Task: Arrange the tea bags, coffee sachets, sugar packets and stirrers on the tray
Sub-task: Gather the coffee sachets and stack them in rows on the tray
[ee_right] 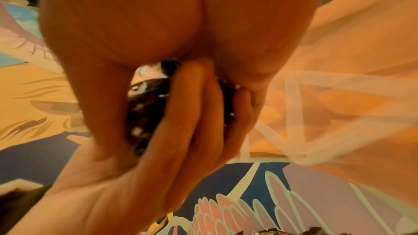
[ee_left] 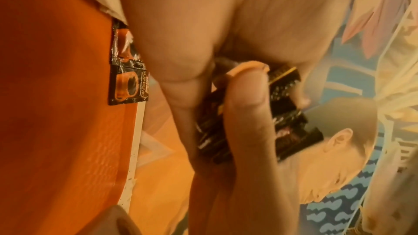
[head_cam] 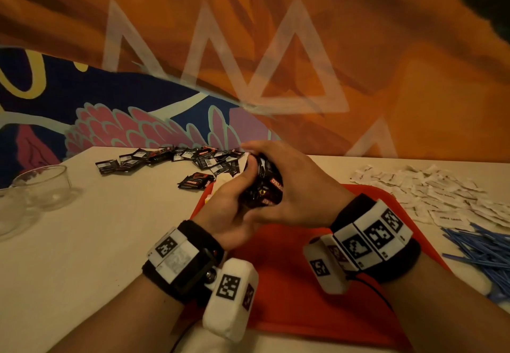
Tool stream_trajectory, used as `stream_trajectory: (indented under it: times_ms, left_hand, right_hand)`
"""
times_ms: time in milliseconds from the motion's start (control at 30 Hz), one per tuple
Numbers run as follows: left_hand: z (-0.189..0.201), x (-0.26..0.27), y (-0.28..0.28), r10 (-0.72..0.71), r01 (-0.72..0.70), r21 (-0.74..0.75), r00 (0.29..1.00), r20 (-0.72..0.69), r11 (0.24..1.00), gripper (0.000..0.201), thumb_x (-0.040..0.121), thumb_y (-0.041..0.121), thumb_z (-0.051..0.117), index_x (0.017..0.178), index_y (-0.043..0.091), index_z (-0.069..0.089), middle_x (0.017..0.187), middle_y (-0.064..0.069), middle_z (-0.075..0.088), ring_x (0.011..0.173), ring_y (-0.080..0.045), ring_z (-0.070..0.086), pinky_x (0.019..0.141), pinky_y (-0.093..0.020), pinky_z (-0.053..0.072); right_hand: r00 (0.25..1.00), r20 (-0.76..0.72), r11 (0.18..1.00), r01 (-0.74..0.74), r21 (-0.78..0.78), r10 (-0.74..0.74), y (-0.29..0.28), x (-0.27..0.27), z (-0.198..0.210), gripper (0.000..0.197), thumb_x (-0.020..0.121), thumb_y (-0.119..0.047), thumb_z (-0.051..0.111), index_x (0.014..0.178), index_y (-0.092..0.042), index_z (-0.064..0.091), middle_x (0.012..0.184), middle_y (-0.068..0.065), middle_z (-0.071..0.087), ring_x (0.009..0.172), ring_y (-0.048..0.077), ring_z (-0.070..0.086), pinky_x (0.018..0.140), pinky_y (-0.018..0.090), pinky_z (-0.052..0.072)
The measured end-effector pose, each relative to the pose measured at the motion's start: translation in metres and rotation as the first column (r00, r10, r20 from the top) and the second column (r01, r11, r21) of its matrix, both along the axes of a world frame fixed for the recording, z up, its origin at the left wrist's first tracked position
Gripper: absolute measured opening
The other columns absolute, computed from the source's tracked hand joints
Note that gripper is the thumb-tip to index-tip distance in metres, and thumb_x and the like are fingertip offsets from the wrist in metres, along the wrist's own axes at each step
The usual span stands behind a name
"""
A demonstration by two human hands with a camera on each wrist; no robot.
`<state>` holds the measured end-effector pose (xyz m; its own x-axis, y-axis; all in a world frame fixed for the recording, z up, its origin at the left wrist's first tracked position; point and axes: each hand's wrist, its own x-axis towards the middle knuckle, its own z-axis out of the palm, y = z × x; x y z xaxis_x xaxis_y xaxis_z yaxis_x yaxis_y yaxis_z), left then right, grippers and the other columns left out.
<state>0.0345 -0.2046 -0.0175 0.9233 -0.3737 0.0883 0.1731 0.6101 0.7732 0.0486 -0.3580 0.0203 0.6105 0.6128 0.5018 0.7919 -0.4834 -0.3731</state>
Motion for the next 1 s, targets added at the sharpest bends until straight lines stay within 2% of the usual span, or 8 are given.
stream_trajectory:
  times_ms: [133, 267, 433, 533, 633, 767, 867, 1000]
  left_hand:
    - [0.000, 0.003, 0.004, -0.031, 0.034, -0.055, 0.998, 0.058, 0.998, 0.054, 0.070, 0.041, 0.081, 0.115, 0.012, 0.074, 0.118, -0.013, 0.069, 0.109, -0.025, 0.069, 0.080, -0.034, 0.061]
    - [-0.003, 0.002, 0.004, -0.133, 0.133, 0.005, 0.988, 0.081, 0.991, 0.067, 0.058, 0.046, 0.093, 0.115, 0.015, 0.075, 0.119, -0.013, 0.070, 0.109, -0.029, 0.069, 0.079, -0.043, 0.061]
    - [-0.001, 0.003, 0.005, -0.085, 0.090, -0.050, 0.992, 0.098, 0.995, 0.065, 0.065, 0.036, 0.092, 0.121, 0.010, 0.072, 0.122, -0.016, 0.068, 0.115, -0.029, 0.066, 0.088, -0.038, 0.059]
    - [0.001, 0.002, 0.007, -0.115, 0.119, -0.025, 0.985, 0.127, 0.993, 0.061, 0.071, 0.043, 0.086, 0.120, 0.010, 0.072, 0.124, -0.014, 0.068, 0.117, -0.027, 0.065, 0.093, -0.037, 0.057]
    - [0.007, 0.000, 0.012, -0.144, 0.154, -0.063, 0.980, 0.134, 0.986, 0.062, 0.085, 0.048, 0.071, 0.131, 0.008, 0.064, 0.134, -0.016, 0.062, 0.125, -0.030, 0.059, 0.106, -0.041, 0.047]
    - [0.009, -0.002, 0.009, -0.087, 0.100, -0.069, 0.982, 0.168, 0.993, 0.071, 0.081, 0.034, 0.079, 0.139, 0.003, 0.054, 0.136, -0.022, 0.057, 0.121, -0.034, 0.060, 0.100, -0.043, 0.053]
    - [0.007, -0.002, 0.007, -0.022, 0.016, 0.031, 0.978, 0.208, 0.999, 0.076, 0.082, 0.028, 0.078, 0.143, -0.003, 0.045, 0.133, -0.023, 0.058, 0.118, -0.036, 0.060, 0.092, -0.043, 0.055]
    - [0.010, 0.001, 0.003, 0.166, -0.210, 0.188, 0.960, 0.225, 0.959, 0.069, 0.086, 0.057, 0.057, 0.134, 0.008, 0.054, 0.130, -0.018, 0.064, 0.122, -0.041, 0.059, 0.097, -0.055, 0.048]
  right_hand:
    - [0.998, 0.057, 0.998, -0.003, 0.058, 0.000, 0.000, -0.002, 0.003, 0.069, 0.064, -0.040, 0.088, 0.125, -0.026, 0.059, 0.123, -0.001, 0.053, 0.115, 0.012, 0.050, 0.095, 0.017, 0.041]
    - [0.992, 0.122, 0.994, 0.013, 0.105, -0.026, 0.001, -0.002, 0.003, 0.051, 0.066, -0.039, 0.087, 0.108, -0.022, 0.065, 0.101, -0.004, 0.063, 0.094, 0.012, 0.059, 0.082, 0.026, 0.047]
    - [0.993, 0.105, 0.994, 0.047, 0.099, -0.057, 0.000, -0.004, 0.006, 0.059, 0.062, -0.052, 0.086, 0.110, -0.024, 0.066, 0.117, -0.002, 0.058, 0.108, 0.010, 0.054, 0.090, 0.017, 0.043]
    - [0.992, 0.125, 0.991, 0.014, 0.137, -0.031, -0.001, -0.004, 0.006, 0.060, 0.065, -0.037, 0.085, 0.119, -0.023, 0.063, 0.109, -0.003, 0.065, 0.102, 0.013, 0.060, 0.087, 0.033, 0.050]
    - [0.991, 0.136, 0.980, -0.029, 0.197, 0.002, -0.002, -0.006, 0.007, 0.068, 0.063, -0.023, 0.083, 0.126, -0.020, 0.058, 0.111, -0.006, 0.063, 0.102, 0.012, 0.061, 0.087, 0.031, 0.051]
    - [0.993, 0.117, 0.971, -0.032, 0.238, 0.004, -0.005, -0.003, 0.006, 0.080, 0.063, -0.019, 0.087, 0.133, -0.019, 0.049, 0.099, -0.011, 0.057, 0.084, 0.005, 0.058, 0.074, 0.016, 0.047]
    - [0.995, 0.101, 0.970, -0.018, 0.242, -0.006, -0.006, -0.001, 0.007, 0.083, 0.063, -0.022, 0.087, 0.136, -0.023, 0.046, 0.105, -0.010, 0.058, 0.089, 0.005, 0.059, 0.078, 0.018, 0.048]
    - [0.992, 0.124, 0.978, -0.043, 0.203, 0.017, -0.007, -0.001, 0.007, 0.083, 0.064, -0.028, 0.089, 0.135, -0.019, 0.047, 0.122, -0.003, 0.060, 0.107, 0.011, 0.061, 0.092, 0.030, 0.050]
